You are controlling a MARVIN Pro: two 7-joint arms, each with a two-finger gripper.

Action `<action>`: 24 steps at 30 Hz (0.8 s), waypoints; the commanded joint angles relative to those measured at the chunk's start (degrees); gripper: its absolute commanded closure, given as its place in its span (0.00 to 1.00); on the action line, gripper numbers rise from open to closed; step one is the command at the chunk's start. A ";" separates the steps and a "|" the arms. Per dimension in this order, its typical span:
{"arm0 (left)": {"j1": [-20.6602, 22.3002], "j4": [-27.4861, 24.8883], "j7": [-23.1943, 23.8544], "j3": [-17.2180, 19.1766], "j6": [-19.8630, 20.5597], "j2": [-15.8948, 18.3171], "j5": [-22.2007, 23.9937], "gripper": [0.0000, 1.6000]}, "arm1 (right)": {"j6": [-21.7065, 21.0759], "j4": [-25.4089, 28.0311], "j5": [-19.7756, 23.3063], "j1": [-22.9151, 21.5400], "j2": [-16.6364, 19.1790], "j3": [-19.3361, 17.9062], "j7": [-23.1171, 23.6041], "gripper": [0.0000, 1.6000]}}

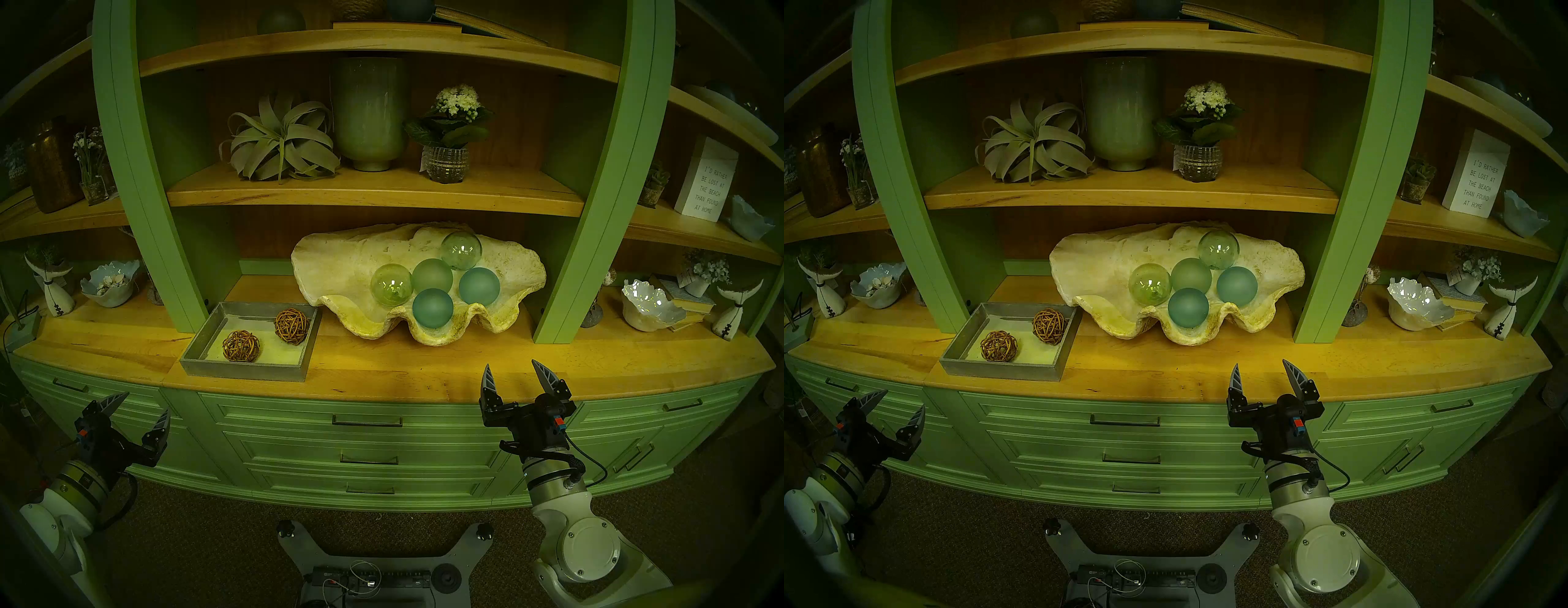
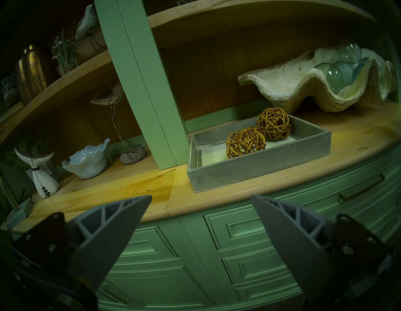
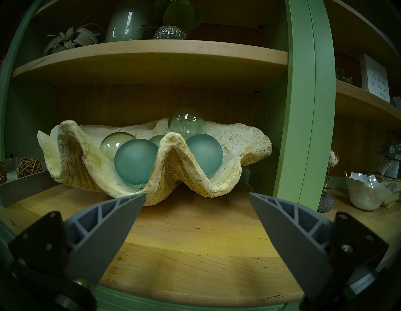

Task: Put wooden balls into bowl

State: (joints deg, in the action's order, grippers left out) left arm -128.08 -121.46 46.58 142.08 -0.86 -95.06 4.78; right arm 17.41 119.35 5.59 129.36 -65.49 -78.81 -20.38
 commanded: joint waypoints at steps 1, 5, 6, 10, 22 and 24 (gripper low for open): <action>0.09 -1.26 0.09 0.05 -0.09 0.05 0.24 0.00 | 0.23 1.74 0.00 -0.26 -0.07 0.04 0.03 0.00; 0.54 -1.80 0.29 0.03 0.30 0.56 0.63 0.00 | 0.25 1.72 0.00 -0.27 -0.06 0.06 0.01 0.00; 0.73 -2.29 0.26 -0.06 0.28 0.74 0.52 0.00 | 0.26 1.71 0.00 -0.28 -0.06 0.06 0.00 0.00; 1.68 -4.39 0.50 -1.16 0.41 2.35 -0.57 0.00 | 0.31 1.61 -0.02 -0.34 -0.05 0.09 -0.01 0.00; 10.71 -3.89 -2.09 -4.95 8.47 11.38 -0.68 0.00 | 0.41 1.24 -0.06 -0.52 -0.04 0.16 -0.05 0.00; 12.35 -3.29 -2.78 -5.67 10.29 13.06 -0.63 0.00 | 0.41 1.16 -0.07 -0.55 -0.04 0.17 -0.06 0.00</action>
State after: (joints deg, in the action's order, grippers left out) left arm -121.89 -124.14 46.20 137.85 5.65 -88.15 3.49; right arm 17.41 119.01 5.59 129.35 -65.42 -78.70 -20.50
